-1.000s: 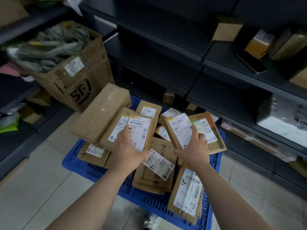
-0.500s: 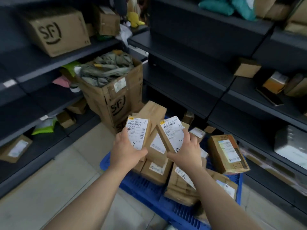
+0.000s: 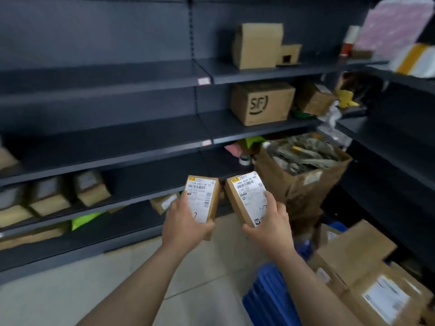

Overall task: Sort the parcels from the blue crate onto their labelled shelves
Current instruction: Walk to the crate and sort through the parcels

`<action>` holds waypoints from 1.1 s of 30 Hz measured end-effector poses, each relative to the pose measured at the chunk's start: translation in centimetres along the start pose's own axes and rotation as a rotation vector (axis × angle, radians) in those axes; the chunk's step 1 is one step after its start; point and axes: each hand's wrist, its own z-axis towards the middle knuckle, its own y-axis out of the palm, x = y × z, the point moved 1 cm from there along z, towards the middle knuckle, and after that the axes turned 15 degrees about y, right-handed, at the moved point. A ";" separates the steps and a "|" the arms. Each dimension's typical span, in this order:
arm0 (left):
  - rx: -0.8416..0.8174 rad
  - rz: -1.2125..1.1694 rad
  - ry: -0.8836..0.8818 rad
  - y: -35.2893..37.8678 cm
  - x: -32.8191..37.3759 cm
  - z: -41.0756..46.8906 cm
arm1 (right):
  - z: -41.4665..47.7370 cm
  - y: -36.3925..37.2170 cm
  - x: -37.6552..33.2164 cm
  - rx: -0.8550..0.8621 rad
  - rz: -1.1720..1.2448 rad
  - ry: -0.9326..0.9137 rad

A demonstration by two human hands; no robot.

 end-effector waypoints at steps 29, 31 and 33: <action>0.370 0.150 -0.637 -24.0 -36.5 18.1 | 10.3 35.1 -40.5 -0.490 -0.166 -0.551; 0.338 0.151 -0.613 -25.3 -39.1 19.8 | 10.6 37.1 -42.5 -0.476 -0.188 -0.522; 0.304 0.138 -0.592 -26.6 -41.8 21.5 | 10.7 39.1 -44.5 -0.446 -0.202 -0.489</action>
